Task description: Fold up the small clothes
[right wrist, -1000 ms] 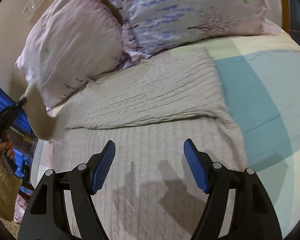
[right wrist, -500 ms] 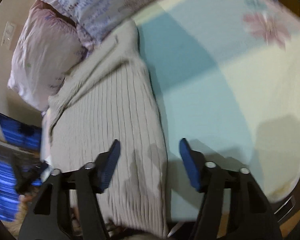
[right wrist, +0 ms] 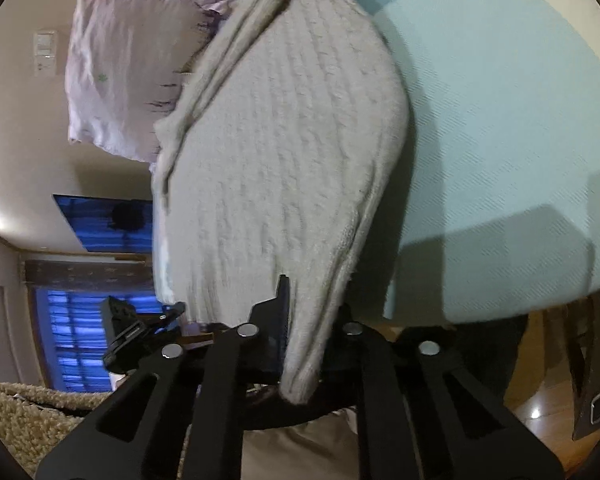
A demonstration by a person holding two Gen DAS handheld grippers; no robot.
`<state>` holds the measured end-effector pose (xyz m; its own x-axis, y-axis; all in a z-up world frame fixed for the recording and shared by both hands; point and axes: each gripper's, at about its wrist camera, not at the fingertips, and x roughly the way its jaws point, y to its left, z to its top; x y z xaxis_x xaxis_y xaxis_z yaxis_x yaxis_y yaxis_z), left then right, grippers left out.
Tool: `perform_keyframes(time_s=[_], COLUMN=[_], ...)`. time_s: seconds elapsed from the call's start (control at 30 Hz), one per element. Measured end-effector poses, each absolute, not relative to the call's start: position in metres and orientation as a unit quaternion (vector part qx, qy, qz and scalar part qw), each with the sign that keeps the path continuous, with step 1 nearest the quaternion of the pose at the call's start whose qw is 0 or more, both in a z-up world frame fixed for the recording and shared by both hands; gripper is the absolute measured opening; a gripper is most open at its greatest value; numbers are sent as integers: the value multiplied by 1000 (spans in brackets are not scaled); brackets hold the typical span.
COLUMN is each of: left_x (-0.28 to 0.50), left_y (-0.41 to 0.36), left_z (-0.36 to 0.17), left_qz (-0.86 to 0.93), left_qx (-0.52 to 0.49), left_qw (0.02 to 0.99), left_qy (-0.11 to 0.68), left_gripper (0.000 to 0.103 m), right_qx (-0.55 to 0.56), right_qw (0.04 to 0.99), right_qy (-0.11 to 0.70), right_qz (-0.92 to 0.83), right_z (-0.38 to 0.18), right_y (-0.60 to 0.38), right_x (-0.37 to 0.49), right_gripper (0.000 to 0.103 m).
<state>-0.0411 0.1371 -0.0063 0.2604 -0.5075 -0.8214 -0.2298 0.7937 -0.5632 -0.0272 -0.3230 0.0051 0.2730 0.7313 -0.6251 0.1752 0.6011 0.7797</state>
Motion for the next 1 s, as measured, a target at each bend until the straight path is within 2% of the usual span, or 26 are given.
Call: perform_keyframes(time_s=[0.03, 0.1, 0.23, 0.37, 0.4, 0.43, 0.47, 0.5, 0.53, 0.6, 0.67, 0.83, 0.9, 0.97, 1.0], left_x=[-43, -42, 11, 129, 151, 176, 202, 223, 232, 231, 223, 227, 228, 236, 237], left_y=[140, 147, 154, 166, 169, 171, 175, 181, 187, 194, 195, 179, 170, 167, 168], left_z=[-8, 7, 63, 110, 112, 111, 106, 94, 82, 65, 47, 7, 5, -5, -9], left_qz=[-98, -137, -193, -200, -191, -173, -148, -110, -76, -72, -83, -130, -125, -124, -128], left_qx=[-311, -354, -335, -311, -314, -315, -315, -320, -324, -339, -328, -359, -354, -394, -415], left_qw=[728, 712, 760, 828, 836, 844, 849, 843, 834, 816, 809, 766, 777, 758, 745], left_qy=[603, 590, 523, 422, 409, 398, 398, 418, 440, 463, 481, 517, 506, 505, 507], left_gripper=[6, 6, 6, 6, 8, 15, 22, 48, 66, 70, 71, 71, 70, 27, 20], right_qx=[396, 403, 403, 394, 387, 385, 379, 374, 375, 398, 366, 399, 404, 406, 405], right_qw=[696, 714, 760, 800, 814, 821, 823, 819, 809, 790, 806, 777, 773, 770, 769], right_qy=[562, 527, 442, 375, 364, 364, 382, 408, 434, 442, 443, 468, 468, 469, 471], right_qz=[207, 224, 253, 252, 233, 213, 181, 153, 129, 148, 144, 138, 141, 151, 154], right_z=[11, 35, 82, 110, 111, 108, 98, 90, 81, 68, 65, 41, 37, 39, 43], right_y=[-323, -326, -338, -339, -336, -332, -327, -324, -321, -316, -314, -330, -332, -331, -331], right_x=[-24, -8, 60, 163, 195, 218, 247, 262, 268, 257, 240, 220, 216, 214, 213], right_gripper=[7, 7, 7, 7, 7, 9, 23, 39, 71, 74, 85, 85, 85, 85, 85])
